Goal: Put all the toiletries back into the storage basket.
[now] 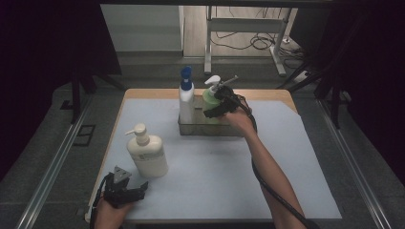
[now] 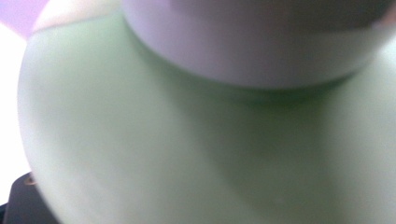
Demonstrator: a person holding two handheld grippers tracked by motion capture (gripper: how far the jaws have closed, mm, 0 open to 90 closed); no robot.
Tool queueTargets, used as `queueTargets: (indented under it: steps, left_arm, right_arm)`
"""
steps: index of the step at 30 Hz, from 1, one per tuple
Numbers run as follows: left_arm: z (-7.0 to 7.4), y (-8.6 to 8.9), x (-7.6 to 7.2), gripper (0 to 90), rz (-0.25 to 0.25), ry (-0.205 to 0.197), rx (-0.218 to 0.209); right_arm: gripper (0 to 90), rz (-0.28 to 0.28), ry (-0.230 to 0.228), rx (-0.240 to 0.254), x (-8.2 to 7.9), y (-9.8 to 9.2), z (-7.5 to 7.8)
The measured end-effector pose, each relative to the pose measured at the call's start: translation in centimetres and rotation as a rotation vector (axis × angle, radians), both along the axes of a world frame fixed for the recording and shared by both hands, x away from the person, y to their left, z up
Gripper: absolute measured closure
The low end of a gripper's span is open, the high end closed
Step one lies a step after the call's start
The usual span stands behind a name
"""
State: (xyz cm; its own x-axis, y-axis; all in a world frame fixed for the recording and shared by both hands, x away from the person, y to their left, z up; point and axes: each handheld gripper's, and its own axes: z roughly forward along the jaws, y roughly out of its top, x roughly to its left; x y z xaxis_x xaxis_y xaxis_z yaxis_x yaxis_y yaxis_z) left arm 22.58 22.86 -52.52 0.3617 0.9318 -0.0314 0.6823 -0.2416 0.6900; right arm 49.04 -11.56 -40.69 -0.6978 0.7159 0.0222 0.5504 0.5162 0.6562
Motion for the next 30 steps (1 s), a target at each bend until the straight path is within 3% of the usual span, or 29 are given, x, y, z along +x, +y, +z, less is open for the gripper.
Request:
queueTargets:
  steps: [10, 22, 30]
  left_arm:
    - [0.0, 0.0, 0.0, 12.4, 0.001, 0.0, -0.001]
    - [0.0, 0.0, 0.0, 12.4, 0.001, 0.0, -0.001]
    - [0.0, 0.0, 0.0, 12.4, 0.001, -0.001, -0.001]
  right_arm:
    - [10.5, 0.008, -0.026, 0.04, -0.1, -0.4, -0.4]
    - [11.9, 0.008, -0.055, 0.066, -1.4, -1.7, -0.1]
    - [12.9, 0.05, -0.027, 0.093, -2.8, -3.1, 0.2]
